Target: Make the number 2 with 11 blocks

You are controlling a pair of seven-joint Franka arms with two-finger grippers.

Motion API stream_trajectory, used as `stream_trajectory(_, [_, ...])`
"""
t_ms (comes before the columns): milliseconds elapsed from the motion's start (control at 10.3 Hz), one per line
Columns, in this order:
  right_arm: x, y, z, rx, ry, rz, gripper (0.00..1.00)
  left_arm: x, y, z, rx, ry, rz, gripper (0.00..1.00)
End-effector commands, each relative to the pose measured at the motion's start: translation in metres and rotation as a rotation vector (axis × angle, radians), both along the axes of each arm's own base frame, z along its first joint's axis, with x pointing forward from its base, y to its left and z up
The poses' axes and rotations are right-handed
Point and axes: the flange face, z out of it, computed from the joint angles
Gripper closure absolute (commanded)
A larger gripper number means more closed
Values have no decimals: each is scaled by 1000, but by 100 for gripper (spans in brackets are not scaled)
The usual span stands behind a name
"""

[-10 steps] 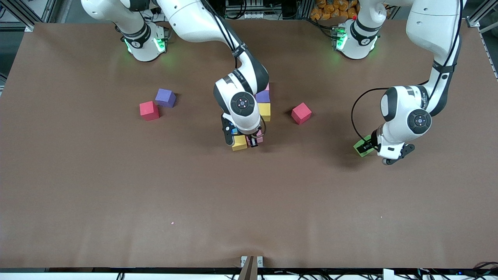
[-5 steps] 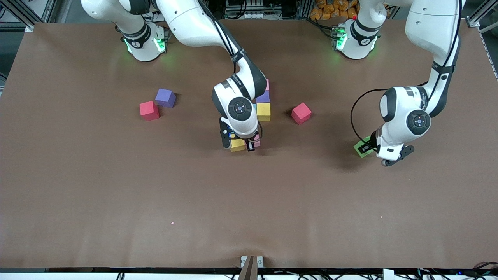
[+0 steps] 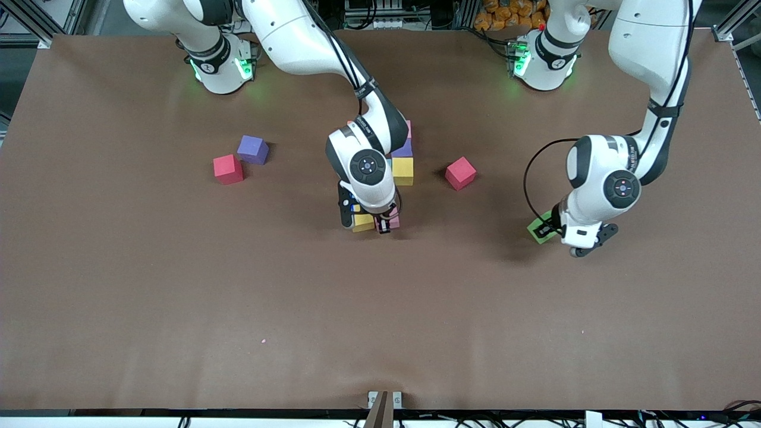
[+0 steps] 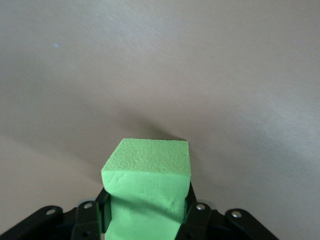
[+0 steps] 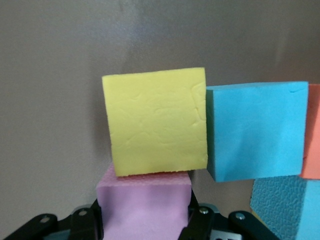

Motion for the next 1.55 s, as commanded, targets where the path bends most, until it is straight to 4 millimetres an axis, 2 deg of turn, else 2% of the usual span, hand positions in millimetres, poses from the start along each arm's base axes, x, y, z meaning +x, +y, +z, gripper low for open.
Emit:
stream_trajectory(0, [4, 4, -7, 14, 8, -36, 56, 6, -29, 7, -18, 37, 91, 69])
stream_trajectory(290, [-2, 8, -10, 8, 13, -41, 56, 4, -109, 24, -35, 61, 276, 69])
stream_trajectory(484, [-4, 8, -12, 4, 17, -42, 56, -1, -165, 22, -30, 64, 379, 69])
stream_trajectory(677, [-5, 9, -13, -4, 16, -33, 56, -7, -211, 16, -18, 65, 473, 69])
stream_trajectory(968, [-6, 9, -13, -13, 11, -15, 56, -16, -239, 12, -2, 71, 568, 72])
stream_trajectory(1452, [-6, 7, -13, -39, 7, 5, 56, -14, -259, 9, -23, 116, 775, 73])
